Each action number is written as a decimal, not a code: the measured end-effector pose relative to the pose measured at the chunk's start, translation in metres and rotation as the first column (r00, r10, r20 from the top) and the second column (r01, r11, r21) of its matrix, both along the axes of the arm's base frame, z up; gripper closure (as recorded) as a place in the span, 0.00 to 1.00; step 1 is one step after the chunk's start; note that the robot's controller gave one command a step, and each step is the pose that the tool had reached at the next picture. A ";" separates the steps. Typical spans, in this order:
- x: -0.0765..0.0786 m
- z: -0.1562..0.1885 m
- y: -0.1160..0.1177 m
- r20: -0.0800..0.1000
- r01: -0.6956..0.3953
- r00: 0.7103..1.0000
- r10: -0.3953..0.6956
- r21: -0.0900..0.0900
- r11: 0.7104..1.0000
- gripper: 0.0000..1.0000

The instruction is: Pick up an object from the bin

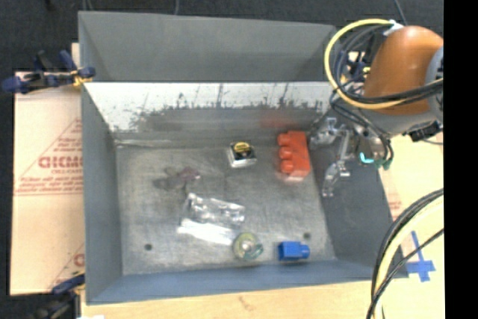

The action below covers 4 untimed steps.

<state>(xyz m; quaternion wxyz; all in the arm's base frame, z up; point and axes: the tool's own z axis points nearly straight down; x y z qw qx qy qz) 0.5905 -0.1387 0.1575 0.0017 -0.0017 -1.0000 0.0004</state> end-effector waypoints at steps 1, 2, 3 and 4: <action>0.030 -0.059 0.005 0.021 0.247 0.969 -0.247 0.001 0.969 0.00; 0.061 -0.054 0.009 0.015 0.287 0.958 -0.287 0.002 0.958 0.00; 0.061 -0.051 0.022 0.011 -0.290 0.957 0.290 -0.003 0.957 0.00; 0.064 -0.069 0.010 0.014 -0.610 0.792 0.610 -0.007 0.793 0.00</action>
Offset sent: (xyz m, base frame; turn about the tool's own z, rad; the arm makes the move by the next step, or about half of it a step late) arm 0.0311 0.0082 -0.0875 0.2815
